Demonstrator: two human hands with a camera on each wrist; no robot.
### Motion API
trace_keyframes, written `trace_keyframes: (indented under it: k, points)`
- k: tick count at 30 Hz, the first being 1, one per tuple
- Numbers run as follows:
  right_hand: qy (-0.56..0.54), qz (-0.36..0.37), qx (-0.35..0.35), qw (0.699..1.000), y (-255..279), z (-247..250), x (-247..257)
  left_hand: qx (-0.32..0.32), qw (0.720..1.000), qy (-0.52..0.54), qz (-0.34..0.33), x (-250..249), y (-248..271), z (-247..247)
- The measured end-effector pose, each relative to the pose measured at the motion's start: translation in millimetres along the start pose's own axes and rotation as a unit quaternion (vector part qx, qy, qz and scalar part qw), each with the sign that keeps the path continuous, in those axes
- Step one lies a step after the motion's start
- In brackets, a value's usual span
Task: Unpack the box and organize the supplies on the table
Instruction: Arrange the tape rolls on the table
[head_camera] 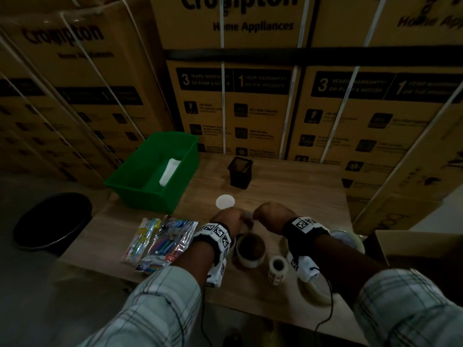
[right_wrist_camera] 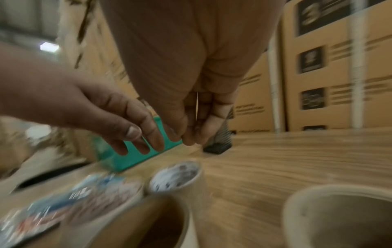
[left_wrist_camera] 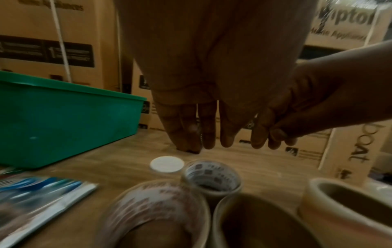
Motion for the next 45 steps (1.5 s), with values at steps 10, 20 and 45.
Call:
trace_keyframes:
  k: [10,20,45]
  points:
    - [-0.061,-0.132,-0.034,0.989,48,-6,-50,0.023,0.992,-0.053,-0.114,-41,-56,-23]
    - [-0.066,-0.280,-0.040,0.957,127,-45,-83,0.133,0.966,-0.077,-0.207,-87,-80,-70]
    - [0.071,-0.239,0.068,0.966,151,-69,-125,0.241,0.942,-0.175,-0.157,-96,-96,-103]
Point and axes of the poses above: each hand's wrist, its own y-axis away from the middle knuckle, its own z-axis out of the back of the hand, x = y × z, the point moved 2 cm from there along -y, towards the middle knuckle, and after that the axes turned 11 degrees about y, right-handed, at the moved point
